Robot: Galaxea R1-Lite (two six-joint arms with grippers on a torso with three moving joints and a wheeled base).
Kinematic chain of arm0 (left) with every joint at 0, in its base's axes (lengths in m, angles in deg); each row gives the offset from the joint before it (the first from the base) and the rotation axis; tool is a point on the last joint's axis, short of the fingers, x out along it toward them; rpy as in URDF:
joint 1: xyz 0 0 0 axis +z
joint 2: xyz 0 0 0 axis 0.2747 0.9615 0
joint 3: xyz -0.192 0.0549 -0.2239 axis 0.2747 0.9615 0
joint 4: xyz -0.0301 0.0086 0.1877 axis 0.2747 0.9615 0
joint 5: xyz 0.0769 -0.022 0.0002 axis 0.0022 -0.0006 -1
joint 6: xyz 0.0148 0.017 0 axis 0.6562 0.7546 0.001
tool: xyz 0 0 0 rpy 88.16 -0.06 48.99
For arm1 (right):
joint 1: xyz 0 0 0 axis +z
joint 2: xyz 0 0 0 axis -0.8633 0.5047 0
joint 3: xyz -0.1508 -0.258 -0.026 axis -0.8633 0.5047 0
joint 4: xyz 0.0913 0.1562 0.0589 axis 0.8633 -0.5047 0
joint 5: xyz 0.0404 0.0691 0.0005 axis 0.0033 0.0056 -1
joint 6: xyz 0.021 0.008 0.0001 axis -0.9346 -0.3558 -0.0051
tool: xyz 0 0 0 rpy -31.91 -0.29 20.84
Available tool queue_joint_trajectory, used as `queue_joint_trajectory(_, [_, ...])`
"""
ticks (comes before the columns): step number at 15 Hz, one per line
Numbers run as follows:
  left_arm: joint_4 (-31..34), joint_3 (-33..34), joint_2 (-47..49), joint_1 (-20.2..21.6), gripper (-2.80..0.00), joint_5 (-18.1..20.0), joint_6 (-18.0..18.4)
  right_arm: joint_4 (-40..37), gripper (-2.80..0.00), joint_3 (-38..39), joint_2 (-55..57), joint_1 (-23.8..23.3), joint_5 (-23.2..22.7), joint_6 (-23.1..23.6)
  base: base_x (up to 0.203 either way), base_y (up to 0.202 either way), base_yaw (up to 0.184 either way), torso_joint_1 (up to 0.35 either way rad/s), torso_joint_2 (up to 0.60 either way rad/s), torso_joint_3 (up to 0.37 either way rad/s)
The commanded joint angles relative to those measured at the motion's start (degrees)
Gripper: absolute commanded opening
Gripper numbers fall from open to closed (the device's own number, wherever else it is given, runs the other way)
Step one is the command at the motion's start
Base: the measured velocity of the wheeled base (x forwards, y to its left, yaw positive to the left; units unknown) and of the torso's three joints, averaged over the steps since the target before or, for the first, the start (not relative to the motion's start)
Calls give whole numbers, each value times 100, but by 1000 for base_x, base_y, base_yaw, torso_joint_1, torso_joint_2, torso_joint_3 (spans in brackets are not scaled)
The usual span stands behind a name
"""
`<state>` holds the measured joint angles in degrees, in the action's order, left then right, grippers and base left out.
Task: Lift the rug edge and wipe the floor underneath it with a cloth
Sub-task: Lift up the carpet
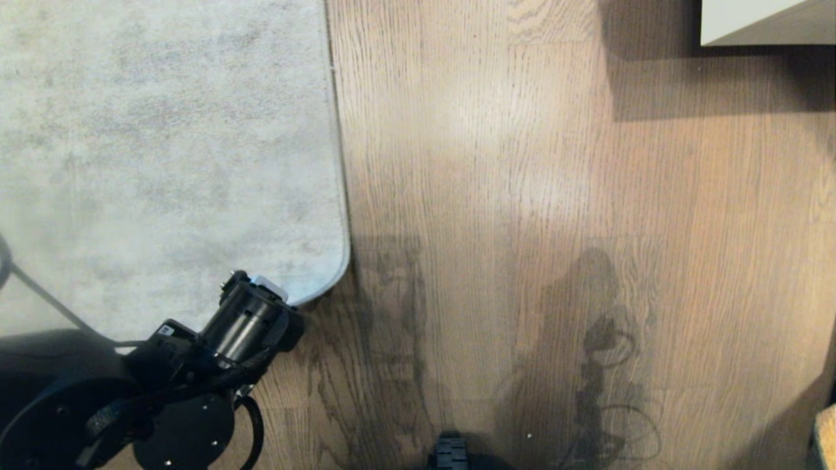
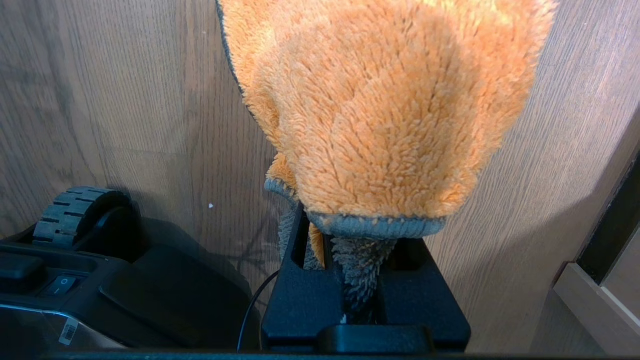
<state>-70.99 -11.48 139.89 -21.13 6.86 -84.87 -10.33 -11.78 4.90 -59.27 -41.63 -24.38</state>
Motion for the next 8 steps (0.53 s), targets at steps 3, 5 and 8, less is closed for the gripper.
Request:
queue_joint_trajectory(3, [-13,-82,-70,16,-280,-37,-21,-3,-280,-1,7,2,-3,6,0,0,0,0,0,0])
queue_joint_trajectory(5, [-13,-23,-91,17,-280,-48,-34,-3,-280,-1,7,2,-3,6,0,0,0,0,0,0])
queue_joint_trajectory(8, [-13,59,-135,60,-280,-55,-25,-3,-280,-1,7,2,-3,6,0,0,0,0,0,0])
